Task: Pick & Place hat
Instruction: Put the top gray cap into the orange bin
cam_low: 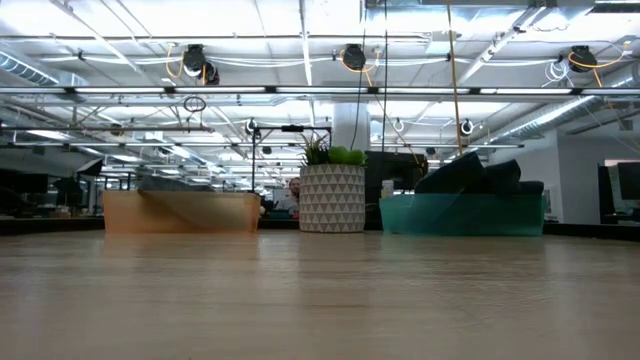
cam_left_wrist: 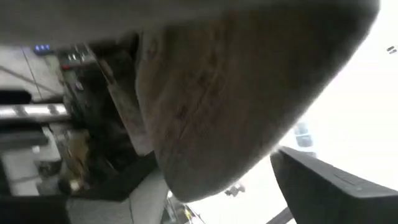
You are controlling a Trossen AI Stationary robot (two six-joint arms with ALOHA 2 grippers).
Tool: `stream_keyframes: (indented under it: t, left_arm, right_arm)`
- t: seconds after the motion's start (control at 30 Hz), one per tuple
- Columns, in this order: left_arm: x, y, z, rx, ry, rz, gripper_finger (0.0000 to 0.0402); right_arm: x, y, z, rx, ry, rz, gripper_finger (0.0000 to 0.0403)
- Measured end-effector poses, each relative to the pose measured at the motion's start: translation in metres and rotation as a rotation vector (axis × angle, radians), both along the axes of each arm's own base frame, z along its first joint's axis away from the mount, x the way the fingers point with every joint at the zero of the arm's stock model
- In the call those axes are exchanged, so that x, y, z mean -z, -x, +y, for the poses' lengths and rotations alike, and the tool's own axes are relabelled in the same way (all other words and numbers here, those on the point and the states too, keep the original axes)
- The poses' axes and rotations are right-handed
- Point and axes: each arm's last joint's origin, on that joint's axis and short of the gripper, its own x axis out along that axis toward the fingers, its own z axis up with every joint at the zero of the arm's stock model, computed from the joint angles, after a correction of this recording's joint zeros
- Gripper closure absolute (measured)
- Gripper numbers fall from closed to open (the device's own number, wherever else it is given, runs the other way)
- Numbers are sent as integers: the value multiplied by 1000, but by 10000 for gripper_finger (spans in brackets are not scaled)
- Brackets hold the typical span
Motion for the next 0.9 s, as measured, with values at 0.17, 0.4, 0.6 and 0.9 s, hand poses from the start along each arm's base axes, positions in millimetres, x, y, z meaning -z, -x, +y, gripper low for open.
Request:
stream_keyframes:
  t: [0.17,0.4,0.6,0.9]
  left_arm:
    - [-7,7,1,-73,18,-62,158]
    - [-12,11,3,-77,19,-117,238]
    - [-12,12,8,-56,50,-126,337]
    - [-11,11,9,-95,-75,-82,387]
  right_arm:
    - [0,1,0,-12,-18,-17,403]
    - [3,-2,0,-18,-42,17,403]
    - [4,-2,-1,-17,-47,30,403]
    - [5,-3,-1,-19,-70,29,402]
